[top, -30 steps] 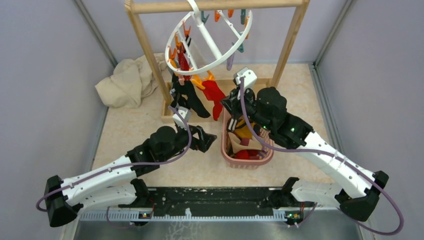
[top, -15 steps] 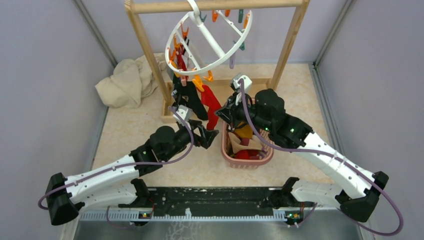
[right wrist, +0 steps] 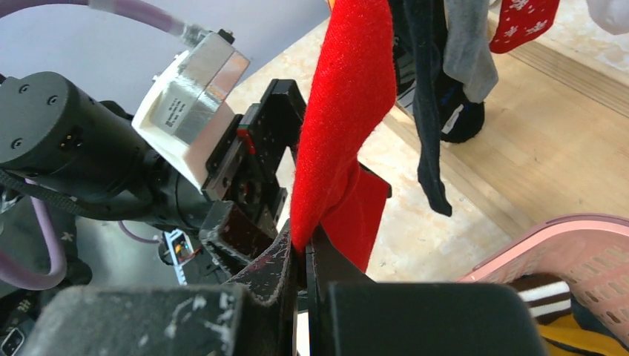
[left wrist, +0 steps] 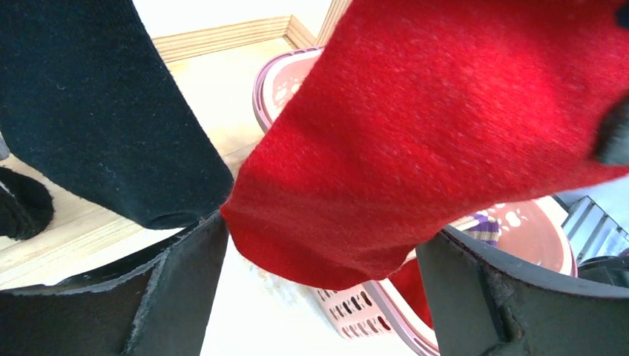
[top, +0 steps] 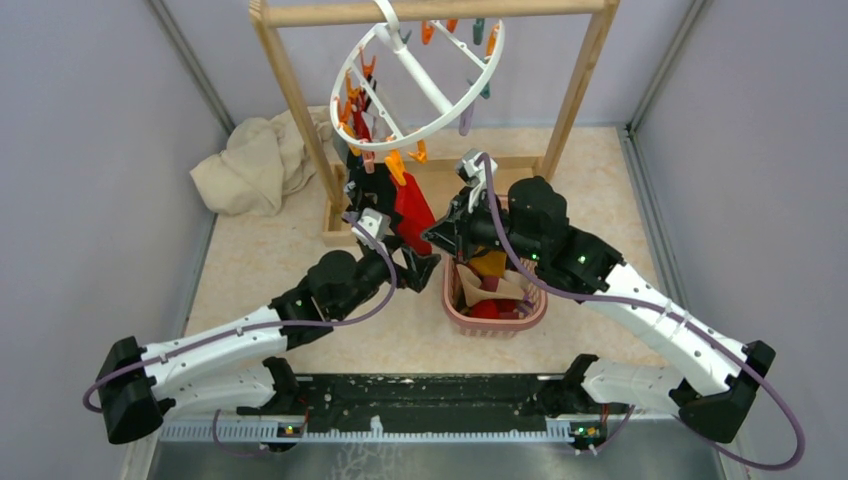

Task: Remove the socks clipped to the hanger
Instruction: Remove the sock from the hanger.

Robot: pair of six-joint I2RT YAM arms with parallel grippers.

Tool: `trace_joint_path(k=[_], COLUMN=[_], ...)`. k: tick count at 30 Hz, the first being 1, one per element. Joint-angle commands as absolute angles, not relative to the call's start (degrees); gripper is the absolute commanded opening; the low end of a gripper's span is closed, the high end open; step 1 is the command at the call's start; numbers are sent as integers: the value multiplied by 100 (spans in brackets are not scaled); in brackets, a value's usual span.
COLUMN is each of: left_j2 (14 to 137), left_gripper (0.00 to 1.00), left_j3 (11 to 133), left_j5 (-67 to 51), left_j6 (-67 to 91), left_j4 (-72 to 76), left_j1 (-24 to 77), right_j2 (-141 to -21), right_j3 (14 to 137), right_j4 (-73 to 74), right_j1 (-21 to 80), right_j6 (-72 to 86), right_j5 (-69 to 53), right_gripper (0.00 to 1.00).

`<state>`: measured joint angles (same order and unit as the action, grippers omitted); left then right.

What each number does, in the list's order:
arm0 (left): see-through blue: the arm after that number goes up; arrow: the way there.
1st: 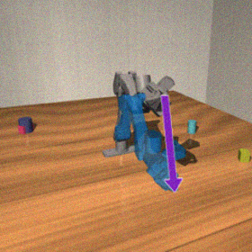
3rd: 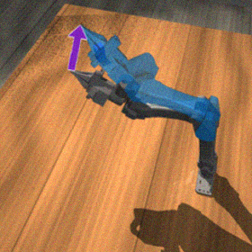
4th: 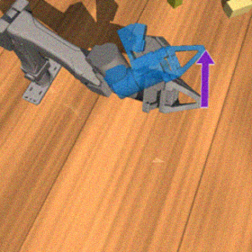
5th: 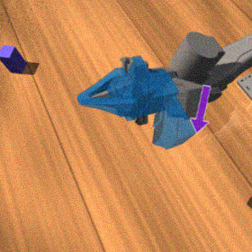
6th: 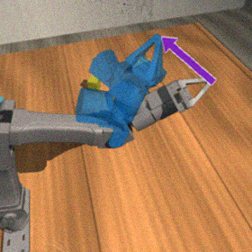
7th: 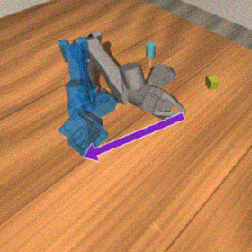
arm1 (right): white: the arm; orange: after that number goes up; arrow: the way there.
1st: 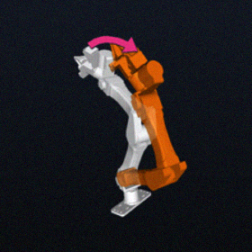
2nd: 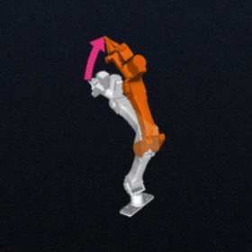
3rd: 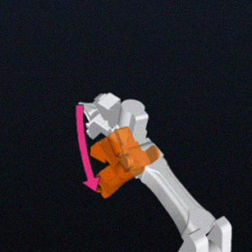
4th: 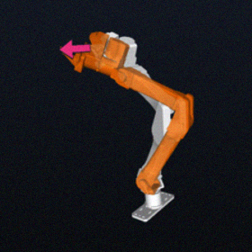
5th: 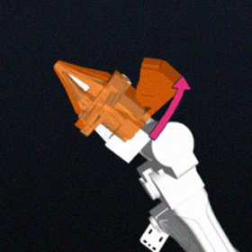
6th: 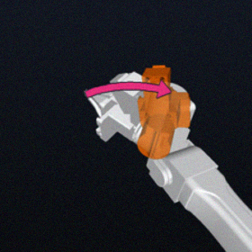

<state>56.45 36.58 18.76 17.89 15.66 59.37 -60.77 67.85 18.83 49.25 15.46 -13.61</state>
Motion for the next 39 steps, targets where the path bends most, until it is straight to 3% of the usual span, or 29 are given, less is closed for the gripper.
trace_joint_path(k=[1, 8, 10, 17, 26, 36, 39], left_j2=[5745, 5934, 5935, 5713, 5616, 5777, 5815], left_gripper=[95, 41, 32, 28, 30, 31, 31], left_j3=[3697, 3863, 3902, 3882, 3857, 3971, 3996], left_j5=[2075, 1899, 1907, 1855, 2166, 2237, 2216], left_j6=[1660, 1545, 1571, 1684, 1850, 1890, 1882], left_j4=[1906, 1830, 1721, 1450, 1016, 861, 861], left_j1=[5950, 5948, 5950, 5950, 5945, 5939, 5941], right_j2=[-6048, -6040, -6062, -6185, -6211, -5917, -5772], right_j3=[6767, 6677, 6669, 6655, 6639, 6496, 6411], right_j4=[1634, 1653, 1654, 1601, 1603, 1658, 1623], right_j1=[4904, 4904, 4904, 4904, 4904, 4904, 4904], right_j6=[1694, 1692, 1686, 1628, 1591, 1486, 1484], right_j5=[-1665, -1646, -1628, -1581, -1383, -965, -863], right_gripper=[0, 0, 0, 1, 39, 53, 62])
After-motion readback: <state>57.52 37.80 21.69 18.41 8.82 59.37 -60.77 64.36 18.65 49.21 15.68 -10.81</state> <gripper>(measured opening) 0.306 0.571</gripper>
